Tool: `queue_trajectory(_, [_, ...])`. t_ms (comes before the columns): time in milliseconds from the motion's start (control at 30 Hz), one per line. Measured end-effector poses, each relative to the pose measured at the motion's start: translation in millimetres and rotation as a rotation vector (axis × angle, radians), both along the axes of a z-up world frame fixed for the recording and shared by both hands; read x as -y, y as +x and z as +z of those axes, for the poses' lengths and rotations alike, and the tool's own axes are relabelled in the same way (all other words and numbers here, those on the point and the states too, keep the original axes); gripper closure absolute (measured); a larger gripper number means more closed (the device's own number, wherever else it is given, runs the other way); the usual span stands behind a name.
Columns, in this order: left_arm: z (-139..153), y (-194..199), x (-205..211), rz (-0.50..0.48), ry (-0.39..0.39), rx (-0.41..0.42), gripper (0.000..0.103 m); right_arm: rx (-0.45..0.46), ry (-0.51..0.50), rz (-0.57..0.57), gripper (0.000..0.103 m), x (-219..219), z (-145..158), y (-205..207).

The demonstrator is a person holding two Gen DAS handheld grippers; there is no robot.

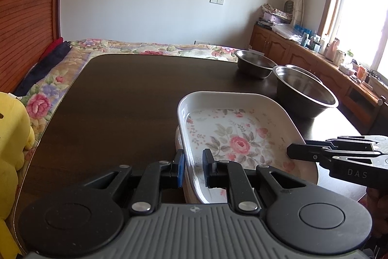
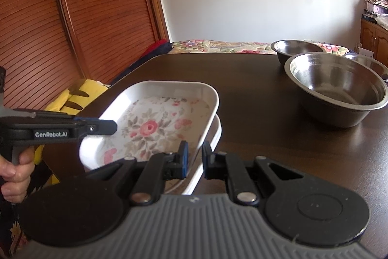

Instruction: Organize plates and bowls

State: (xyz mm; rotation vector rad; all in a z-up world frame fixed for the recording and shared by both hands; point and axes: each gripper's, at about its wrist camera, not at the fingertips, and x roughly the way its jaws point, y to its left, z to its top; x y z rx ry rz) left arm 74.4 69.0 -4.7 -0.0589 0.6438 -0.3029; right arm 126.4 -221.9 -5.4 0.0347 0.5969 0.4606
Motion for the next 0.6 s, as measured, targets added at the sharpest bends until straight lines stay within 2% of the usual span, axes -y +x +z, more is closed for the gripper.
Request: queue_trajectory(600, [-1.1, 0.4, 0.3, 0.019, 0.009, 0.006, 0.087, 0.006, -0.004, -0.003, 0.087, 3.1, -3.9, -3.6])
